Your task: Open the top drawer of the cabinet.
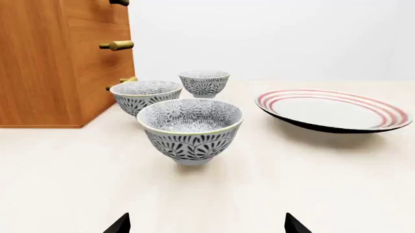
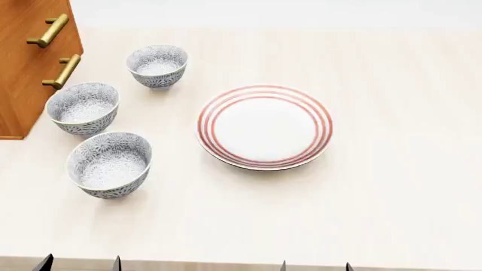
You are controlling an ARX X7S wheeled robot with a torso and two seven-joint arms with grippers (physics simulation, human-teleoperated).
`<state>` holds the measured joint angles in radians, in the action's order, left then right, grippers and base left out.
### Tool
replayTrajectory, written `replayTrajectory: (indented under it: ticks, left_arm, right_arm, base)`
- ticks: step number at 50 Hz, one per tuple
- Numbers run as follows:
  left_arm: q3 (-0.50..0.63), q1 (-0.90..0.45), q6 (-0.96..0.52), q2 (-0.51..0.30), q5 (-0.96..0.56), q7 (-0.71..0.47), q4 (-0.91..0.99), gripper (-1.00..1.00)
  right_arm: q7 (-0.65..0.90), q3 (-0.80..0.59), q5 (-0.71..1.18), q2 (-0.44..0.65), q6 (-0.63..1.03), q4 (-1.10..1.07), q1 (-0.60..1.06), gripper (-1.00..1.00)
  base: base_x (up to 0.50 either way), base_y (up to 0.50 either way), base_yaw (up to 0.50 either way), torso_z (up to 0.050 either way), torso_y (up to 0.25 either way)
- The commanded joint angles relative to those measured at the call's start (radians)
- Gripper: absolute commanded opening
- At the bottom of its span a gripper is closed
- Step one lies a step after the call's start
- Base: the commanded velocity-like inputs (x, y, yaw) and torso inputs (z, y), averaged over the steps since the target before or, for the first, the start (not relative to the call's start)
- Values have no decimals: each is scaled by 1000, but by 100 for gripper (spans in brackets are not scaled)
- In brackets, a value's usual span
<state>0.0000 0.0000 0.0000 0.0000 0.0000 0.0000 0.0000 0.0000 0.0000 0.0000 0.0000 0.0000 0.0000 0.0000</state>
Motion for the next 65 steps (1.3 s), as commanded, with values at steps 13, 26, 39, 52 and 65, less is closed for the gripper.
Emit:
replayTrajectory:
  ticks: [13, 26, 39, 52, 65]
  left_arm:
    - [59, -4, 2, -49, -46, -58, -6, 100]
    - [85, -3, 1, -69, -59, -85, -1, 100]
    - [107, -7, -11, -85, -57, -113, -1, 100]
    - [129, -11, -10, -100, -51, -141, -7, 100]
    - [142, -13, -12, -112, -65, -157, -7, 100]
  right_arm:
    - [58, -53, 60, 46, -21, 9, 0, 100]
    - [82, -85, 65, 70, -22, 14, 3, 100]
    - [98, -106, 79, 85, -12, 5, 5, 100]
    - [126, -107, 104, 92, -13, 9, 8, 100]
    - [141, -125, 117, 106, -16, 7, 8, 100]
  base:
    - [0, 0, 0, 0, 0]
    - [0, 325, 0, 0, 0]
    - [0, 500, 0, 0, 0]
    - [0, 143, 0, 27, 0]
    - [0, 0, 0, 50, 0]
